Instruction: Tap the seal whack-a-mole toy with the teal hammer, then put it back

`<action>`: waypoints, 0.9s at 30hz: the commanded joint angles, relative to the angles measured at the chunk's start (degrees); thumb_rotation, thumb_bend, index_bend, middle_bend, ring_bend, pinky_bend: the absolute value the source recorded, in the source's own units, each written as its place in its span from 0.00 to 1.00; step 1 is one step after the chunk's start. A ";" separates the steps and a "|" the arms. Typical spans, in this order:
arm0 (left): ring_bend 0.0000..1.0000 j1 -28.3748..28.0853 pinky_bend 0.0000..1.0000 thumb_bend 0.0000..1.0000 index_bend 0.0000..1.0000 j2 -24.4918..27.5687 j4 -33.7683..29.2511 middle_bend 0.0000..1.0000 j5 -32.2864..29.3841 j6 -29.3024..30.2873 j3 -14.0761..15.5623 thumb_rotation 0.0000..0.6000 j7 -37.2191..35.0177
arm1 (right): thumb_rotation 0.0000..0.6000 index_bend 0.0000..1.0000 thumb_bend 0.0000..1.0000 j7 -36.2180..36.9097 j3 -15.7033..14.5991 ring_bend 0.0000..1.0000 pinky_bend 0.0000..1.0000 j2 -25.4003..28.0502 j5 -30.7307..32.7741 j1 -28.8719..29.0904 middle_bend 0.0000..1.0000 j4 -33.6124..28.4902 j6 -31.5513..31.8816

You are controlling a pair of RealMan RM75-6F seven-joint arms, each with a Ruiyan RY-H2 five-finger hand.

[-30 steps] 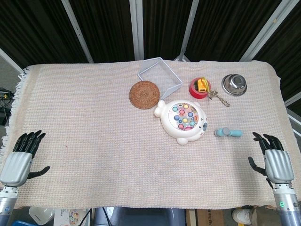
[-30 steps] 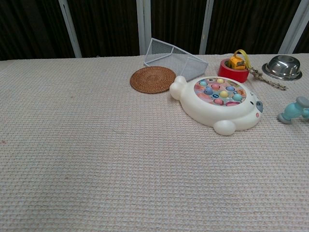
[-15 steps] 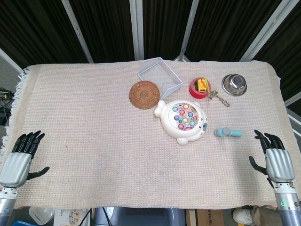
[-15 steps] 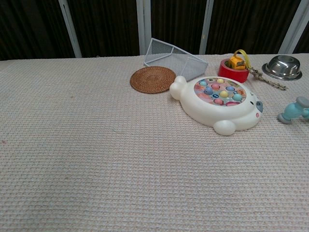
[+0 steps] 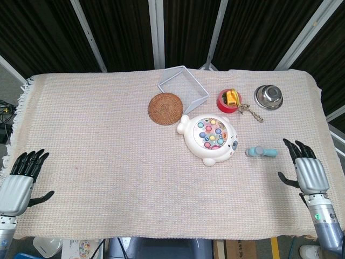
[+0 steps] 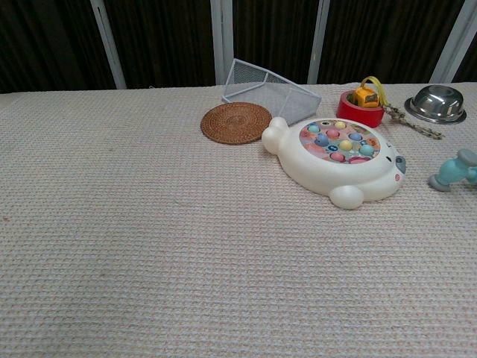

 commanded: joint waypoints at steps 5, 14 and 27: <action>0.00 0.31 0.00 0.13 0.00 0.61 -0.78 0.00 1.10 0.81 0.36 1.00 0.53 | 1.00 0.06 0.29 -1.92 1.83 0.08 0.14 -2.55 6.46 6.71 0.19 6.03 -11.28; 0.00 0.98 0.00 0.13 0.00 1.19 -1.76 0.00 2.01 2.01 0.64 1.00 1.55 | 1.00 0.14 0.29 -3.38 1.41 0.08 0.14 -9.26 11.75 12.14 0.19 15.56 -20.86; 0.00 0.77 0.00 0.13 0.00 1.20 -1.98 0.00 1.84 1.48 0.43 1.00 1.96 | 1.00 0.29 0.29 -3.02 1.85 0.18 0.14 -14.22 14.81 15.68 0.31 22.45 -25.14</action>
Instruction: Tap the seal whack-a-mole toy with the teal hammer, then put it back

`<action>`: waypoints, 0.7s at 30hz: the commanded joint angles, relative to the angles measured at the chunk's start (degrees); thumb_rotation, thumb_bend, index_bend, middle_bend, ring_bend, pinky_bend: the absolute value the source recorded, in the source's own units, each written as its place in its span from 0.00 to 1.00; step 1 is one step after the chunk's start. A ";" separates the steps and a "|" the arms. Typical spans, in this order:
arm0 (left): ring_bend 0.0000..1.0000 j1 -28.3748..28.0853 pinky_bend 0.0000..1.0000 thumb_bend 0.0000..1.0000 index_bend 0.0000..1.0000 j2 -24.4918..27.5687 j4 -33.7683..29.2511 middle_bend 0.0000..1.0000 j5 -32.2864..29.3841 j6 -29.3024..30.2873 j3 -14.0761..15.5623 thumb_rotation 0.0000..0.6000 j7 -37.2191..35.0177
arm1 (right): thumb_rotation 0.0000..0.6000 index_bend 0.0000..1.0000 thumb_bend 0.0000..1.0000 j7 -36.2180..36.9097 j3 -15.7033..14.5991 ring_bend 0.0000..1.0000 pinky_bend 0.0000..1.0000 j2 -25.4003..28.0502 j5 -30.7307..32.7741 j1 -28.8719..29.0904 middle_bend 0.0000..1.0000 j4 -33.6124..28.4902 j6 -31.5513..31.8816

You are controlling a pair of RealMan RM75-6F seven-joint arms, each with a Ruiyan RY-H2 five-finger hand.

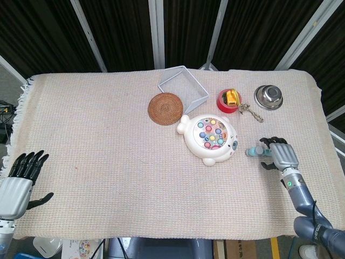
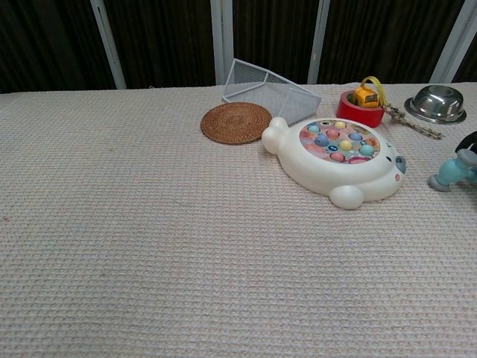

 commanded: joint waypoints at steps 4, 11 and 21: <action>0.00 -0.05 0.00 0.13 0.00 -0.09 0.19 0.00 -0.47 -0.37 -0.10 1.00 -0.06 | 1.00 0.33 0.29 0.40 0.02 0.21 0.14 -1.19 1.17 1.02 0.33 2.02 -1.37; 0.00 -0.13 0.00 0.13 0.00 -0.22 0.36 0.00 -0.71 -0.57 -0.23 1.00 -0.17 | 1.00 0.39 0.31 1.03 -0.20 0.25 0.16 -1.82 1.03 1.28 0.39 3.06 -1.27; 0.00 -0.10 0.00 0.13 0.00 -0.34 0.55 0.00 -1.08 -0.73 -0.32 1.00 -0.21 | 1.00 0.45 0.42 1.98 -0.31 0.30 0.19 -2.30 0.69 1.68 0.43 4.11 -1.31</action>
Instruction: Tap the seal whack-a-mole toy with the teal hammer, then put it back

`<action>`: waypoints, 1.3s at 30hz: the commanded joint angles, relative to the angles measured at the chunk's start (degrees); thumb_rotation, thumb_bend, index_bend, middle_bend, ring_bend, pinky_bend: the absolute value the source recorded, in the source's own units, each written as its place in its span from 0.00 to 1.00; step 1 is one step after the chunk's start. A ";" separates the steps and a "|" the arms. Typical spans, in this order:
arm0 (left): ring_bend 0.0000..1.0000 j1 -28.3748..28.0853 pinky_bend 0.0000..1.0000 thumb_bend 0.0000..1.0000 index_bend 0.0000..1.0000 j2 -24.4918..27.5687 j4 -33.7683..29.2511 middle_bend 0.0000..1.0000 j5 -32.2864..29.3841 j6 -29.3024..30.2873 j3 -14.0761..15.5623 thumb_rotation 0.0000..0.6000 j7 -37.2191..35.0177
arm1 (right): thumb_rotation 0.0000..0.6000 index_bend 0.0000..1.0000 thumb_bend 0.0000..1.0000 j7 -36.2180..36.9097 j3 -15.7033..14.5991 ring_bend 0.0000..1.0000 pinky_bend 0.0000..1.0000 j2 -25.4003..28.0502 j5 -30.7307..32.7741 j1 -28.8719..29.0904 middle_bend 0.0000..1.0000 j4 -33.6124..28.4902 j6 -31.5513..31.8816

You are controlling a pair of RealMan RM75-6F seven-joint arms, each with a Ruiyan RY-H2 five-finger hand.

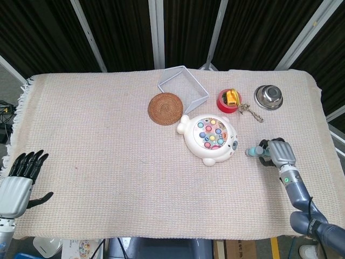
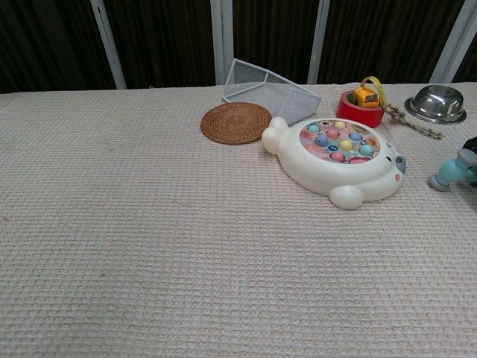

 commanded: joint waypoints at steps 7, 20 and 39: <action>0.00 0.04 0.00 0.13 0.00 -0.01 0.11 0.00 -0.41 -0.20 -0.05 1.00 -0.11 | 1.00 0.46 0.43 0.31 -0.13 0.31 0.19 -0.66 0.08 0.48 0.44 1.10 -0.45; 0.00 0.04 0.00 0.13 0.00 -0.01 0.26 0.00 -0.82 -0.59 -0.02 1.00 0.02 | 1.00 0.49 0.51 0.66 -0.45 0.32 0.19 -1.72 -0.05 1.06 0.46 2.83 -1.03; 0.00 0.15 0.00 0.13 0.00 -0.19 0.53 0.00 -0.90 -0.72 0.13 1.00 0.14 | 1.00 0.55 0.61 0.96 -0.88 0.36 0.21 -2.02 -0.47 1.20 0.50 3.37 -1.14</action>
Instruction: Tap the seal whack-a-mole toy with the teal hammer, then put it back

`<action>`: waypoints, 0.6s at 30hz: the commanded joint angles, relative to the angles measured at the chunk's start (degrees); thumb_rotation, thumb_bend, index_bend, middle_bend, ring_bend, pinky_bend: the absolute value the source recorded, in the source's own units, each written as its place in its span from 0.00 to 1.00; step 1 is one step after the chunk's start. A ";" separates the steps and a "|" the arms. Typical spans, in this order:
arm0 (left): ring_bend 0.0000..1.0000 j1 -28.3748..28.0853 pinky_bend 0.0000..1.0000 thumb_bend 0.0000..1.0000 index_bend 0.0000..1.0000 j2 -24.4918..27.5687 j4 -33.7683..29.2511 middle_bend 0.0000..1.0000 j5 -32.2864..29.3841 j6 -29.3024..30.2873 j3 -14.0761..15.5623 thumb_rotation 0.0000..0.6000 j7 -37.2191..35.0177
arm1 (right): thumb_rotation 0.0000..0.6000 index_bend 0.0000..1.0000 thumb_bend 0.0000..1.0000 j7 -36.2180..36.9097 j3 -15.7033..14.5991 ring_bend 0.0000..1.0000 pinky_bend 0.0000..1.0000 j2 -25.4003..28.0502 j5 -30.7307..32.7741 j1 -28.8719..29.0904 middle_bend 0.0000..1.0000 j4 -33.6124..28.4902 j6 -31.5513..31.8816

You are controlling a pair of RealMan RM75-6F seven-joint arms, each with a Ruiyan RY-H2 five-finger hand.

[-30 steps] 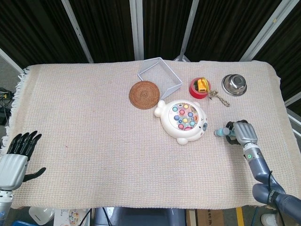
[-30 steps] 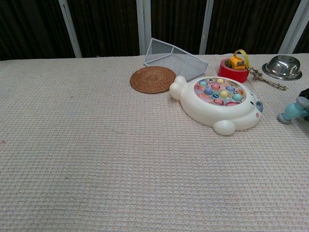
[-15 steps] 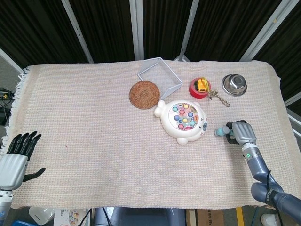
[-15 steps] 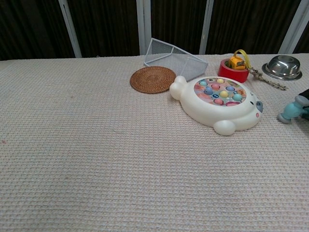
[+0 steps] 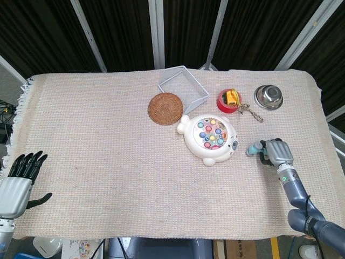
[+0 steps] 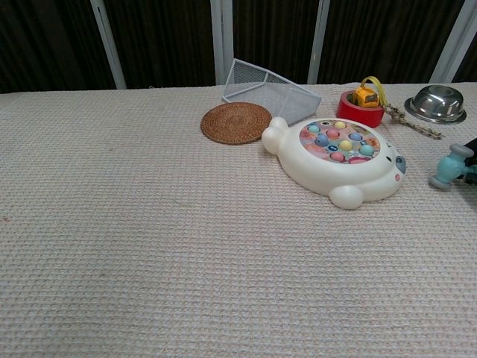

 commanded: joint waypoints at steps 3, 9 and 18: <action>0.00 -0.06 0.00 0.13 0.00 -0.03 -0.05 0.00 -0.16 -0.19 -0.04 1.00 0.14 | 1.00 0.57 0.62 0.24 -0.04 0.37 0.22 -0.11 -0.16 0.01 0.52 0.23 0.07; 0.00 -0.21 0.00 0.13 0.00 -0.04 -0.17 0.00 -0.23 -0.48 -0.06 1.00 0.24 | 1.00 0.63 0.64 0.68 0.06 0.40 0.25 -0.19 -0.54 0.00 0.56 0.33 0.51; 0.00 -0.41 0.00 0.13 0.00 -0.05 -0.33 0.00 -0.40 -0.81 -0.16 1.00 0.49 | 1.00 0.74 0.66 3.21 0.39 0.47 0.31 -0.20 -2.62 -0.37 0.64 0.31 2.58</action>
